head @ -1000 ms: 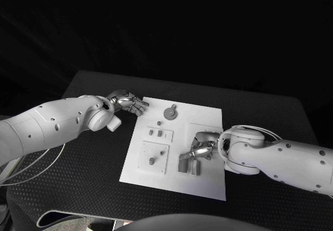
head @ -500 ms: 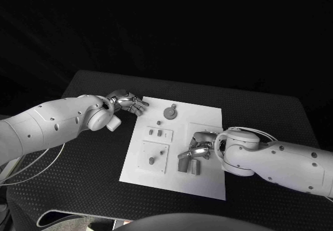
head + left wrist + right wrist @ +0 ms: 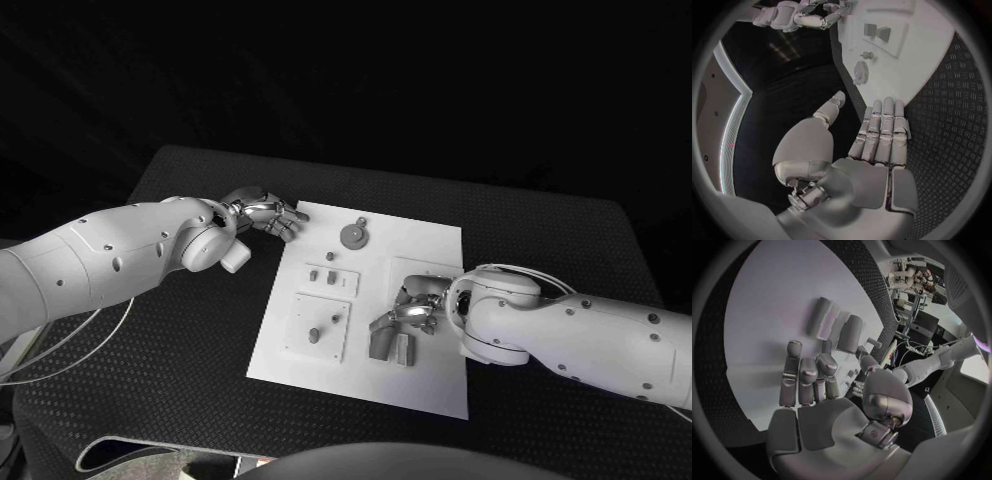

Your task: Assemble the parts on the task board

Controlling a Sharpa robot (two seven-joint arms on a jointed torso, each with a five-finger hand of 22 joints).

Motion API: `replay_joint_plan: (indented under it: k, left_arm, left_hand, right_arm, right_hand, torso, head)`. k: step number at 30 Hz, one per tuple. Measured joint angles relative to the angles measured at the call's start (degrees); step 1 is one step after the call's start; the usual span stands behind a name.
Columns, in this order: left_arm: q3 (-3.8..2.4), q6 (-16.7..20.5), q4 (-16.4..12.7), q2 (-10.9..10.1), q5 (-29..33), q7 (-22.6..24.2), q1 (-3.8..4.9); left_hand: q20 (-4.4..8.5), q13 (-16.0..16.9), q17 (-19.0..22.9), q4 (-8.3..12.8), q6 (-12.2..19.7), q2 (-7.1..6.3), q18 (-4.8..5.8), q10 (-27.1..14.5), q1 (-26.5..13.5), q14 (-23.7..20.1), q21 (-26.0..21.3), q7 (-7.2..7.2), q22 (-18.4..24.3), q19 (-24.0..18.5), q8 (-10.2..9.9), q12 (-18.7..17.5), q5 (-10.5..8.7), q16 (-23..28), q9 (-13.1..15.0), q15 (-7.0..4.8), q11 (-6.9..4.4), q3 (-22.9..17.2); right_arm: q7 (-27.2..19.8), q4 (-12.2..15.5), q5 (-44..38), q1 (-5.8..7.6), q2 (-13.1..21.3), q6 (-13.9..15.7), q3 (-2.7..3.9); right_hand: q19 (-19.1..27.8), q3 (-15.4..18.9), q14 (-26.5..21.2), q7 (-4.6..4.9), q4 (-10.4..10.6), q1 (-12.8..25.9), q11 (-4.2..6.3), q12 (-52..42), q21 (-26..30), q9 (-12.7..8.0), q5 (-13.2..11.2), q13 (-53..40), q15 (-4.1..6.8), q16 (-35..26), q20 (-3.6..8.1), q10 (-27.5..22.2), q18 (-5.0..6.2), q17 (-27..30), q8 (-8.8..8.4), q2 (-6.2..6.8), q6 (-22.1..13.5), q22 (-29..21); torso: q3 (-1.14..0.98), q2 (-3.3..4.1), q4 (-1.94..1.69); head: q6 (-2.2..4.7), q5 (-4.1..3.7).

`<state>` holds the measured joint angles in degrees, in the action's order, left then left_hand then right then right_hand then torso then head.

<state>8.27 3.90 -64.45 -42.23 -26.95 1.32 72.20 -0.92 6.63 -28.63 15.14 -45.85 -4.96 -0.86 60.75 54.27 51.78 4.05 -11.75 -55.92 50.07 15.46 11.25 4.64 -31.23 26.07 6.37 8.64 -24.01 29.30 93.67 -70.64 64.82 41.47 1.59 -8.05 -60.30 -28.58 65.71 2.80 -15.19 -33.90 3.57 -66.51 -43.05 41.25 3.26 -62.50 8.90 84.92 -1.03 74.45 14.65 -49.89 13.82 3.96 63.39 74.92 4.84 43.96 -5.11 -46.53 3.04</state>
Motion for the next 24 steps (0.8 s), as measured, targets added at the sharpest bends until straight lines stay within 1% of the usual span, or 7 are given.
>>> replay_joint_plan:
  k: [4, 10, 14, 15, 16, 20, 24]
  left_arm:
    - [0.00, 0.0, 0.0, 0.0, -0.1, -0.1, 0.00]
    - [0.00, -0.1, 0.0, 0.0, -0.2, -0.2, 0.00]
    - [0.00, -0.2, 0.1, 0.0, -0.3, -0.3, 0.00]
    - [0.00, -0.2, 0.1, 0.0, -0.3, -0.3, 0.00]
    - [0.00, -0.2, 0.1, 0.0, -0.3, -0.3, 0.00]
    - [0.00, -0.2, 0.1, 0.0, -0.4, -0.4, 0.00]
    - [0.00, -0.3, 0.1, 0.0, -0.4, -0.5, 0.00]
  left_hand:
    - [0.00, 0.0, 0.0, 0.0, 0.0, 0.00, 0.00, 0.0, 0.0, 0.0, 0.0, 0.00, 0.0, 0.0, 0.0, 0.0, 0.00, 0.0, 0.0, 0.00, 0.00, 0.0]
    - [0.00, 0.0, 0.0, 0.0, 0.0, 0.00, 0.00, 0.0, 0.0, 0.0, 0.0, 0.00, 0.0, 0.0, 0.0, 0.0, 0.00, 0.0, 0.0, 0.00, 0.00, 0.0]
    - [0.22, 0.0, -0.1, 0.0, 0.0, 0.00, 0.00, 0.0, 0.0, 0.0, 0.0, 0.00, 0.0, -0.2, 0.0, 0.0, 0.00, 0.0, 0.0, 0.00, 0.00, 0.0]
    - [0.22, 0.0, -0.1, 0.0, 0.0, 0.00, 0.01, 0.0, 0.0, 0.0, 0.0, 0.00, 0.0, -0.2, 0.0, 0.0, 0.00, 0.0, 0.0, 0.00, 0.00, 0.0]
    - [0.22, 0.0, -0.1, 0.0, 0.0, 0.00, 0.00, 0.0, 0.0, 0.0, 0.0, 0.00, 0.0, -0.2, 0.0, 0.0, 0.00, 0.0, 0.0, 0.00, 0.00, 0.0]
    - [0.21, 0.0, 0.0, 0.0, 0.0, 0.00, 0.01, 0.0, 0.0, 0.0, 0.0, 0.00, 0.0, -0.2, 0.0, 0.0, 0.00, 0.0, 0.0, 0.00, 0.00, 0.0]
    - [0.21, 0.0, 0.0, 0.0, 0.0, 0.00, 0.00, 0.0, 0.0, 0.0, 0.0, 0.00, 0.0, -0.2, 0.0, 0.0, 0.00, 0.2, 0.0, 0.00, 0.00, 0.0]
  right_arm:
    - [0.0, 0.1, 1.2, 0.03, 0.2, 0.1, 0.04]
    - [-0.3, 0.5, 2.8, 0.04, 0.7, 0.7, 0.08]
    - [-0.6, 0.6, 3.4, 0.04, 1.0, 1.1, 0.09]
    - [-0.8, 0.6, 3.6, 0.04, 1.0, 1.3, 0.13]
    - [-0.9, 0.7, 3.7, 0.03, 1.1, 1.3, 0.12]
    - [-1.5, 0.5, 4.0, -0.05, 1.1, 1.5, 0.09]
    - [-2.1, 0.3, 4.3, -0.12, 1.2, 1.6, 0.13]
  right_hand:
    - [0.0, -0.2, 0.0, -0.23, -1.0, -0.6, -0.09, 0.0, 0.0, 0.0, -0.2, 0.0, -0.01, 0.0, 0.00, 0.1, 0.00, 0.1, -0.17, -0.61, 0.2, 0.0]
    - [0.0, -0.4, 0.1, -0.30, -1.3, -2.0, 0.21, 0.0, 0.0, 0.0, -0.2, 0.0, -0.08, 0.0, 0.00, 0.4, 0.00, 0.1, 0.21, -1.81, 0.6, 0.0]
    - [0.0, -0.4, 0.4, -0.09, -1.3, -3.4, 0.02, 0.0, 0.0, 0.0, -0.4, 0.0, 0.00, 0.0, 0.00, 0.6, 0.00, 0.1, 0.24, -1.98, 0.8, 0.0]
    - [0.0, -0.4, 0.5, 0.08, -1.3, -3.8, 0.15, 0.0, 0.0, 0.7, -0.4, 0.0, 0.03, 0.0, 0.00, 0.7, 0.00, 0.1, 0.90, -2.13, 1.0, 0.0]
    - [0.0, -0.4, 0.6, 0.09, -1.3, -4.2, 0.22, 0.0, 0.0, 0.7, -0.4, 0.0, 0.02, 0.0, 0.00, 0.8, 0.00, 0.1, 0.86, -2.29, 1.2, 0.0]
    - [0.0, -0.4, 0.7, 0.09, -1.3, -4.8, 0.22, 0.0, 0.0, 0.1, -0.4, 0.1, -0.09, 0.0, 0.00, 0.8, 0.00, 0.0, 0.34, -2.09, 1.3, 0.0]
    - [0.0, -0.4, 0.7, 0.08, -1.3, -4.8, 0.21, 0.0, 0.0, -0.1, -0.4, 0.1, -0.10, 0.0, 0.00, 0.8, 0.00, 0.0, 0.29, -2.10, 1.3, 0.0]
  torso:
    - [-0.03, 0.01, -0.01]
    - [-0.03, 0.01, -0.03]
    - [-0.03, 0.01, -0.05]
    - [-0.03, 0.01, -0.05]
    - [-0.03, 0.01, -0.04]
    - [-0.03, 0.00, -0.04]
    - [-0.03, 0.00, -0.04]
  head:
    - [0.02, -0.01]
    - [0.06, 0.03]
    - [0.07, 0.05]
    - [0.09, 0.06]
    - [0.10, 0.06]
    - [0.14, 0.07]
    - [0.20, 0.04]
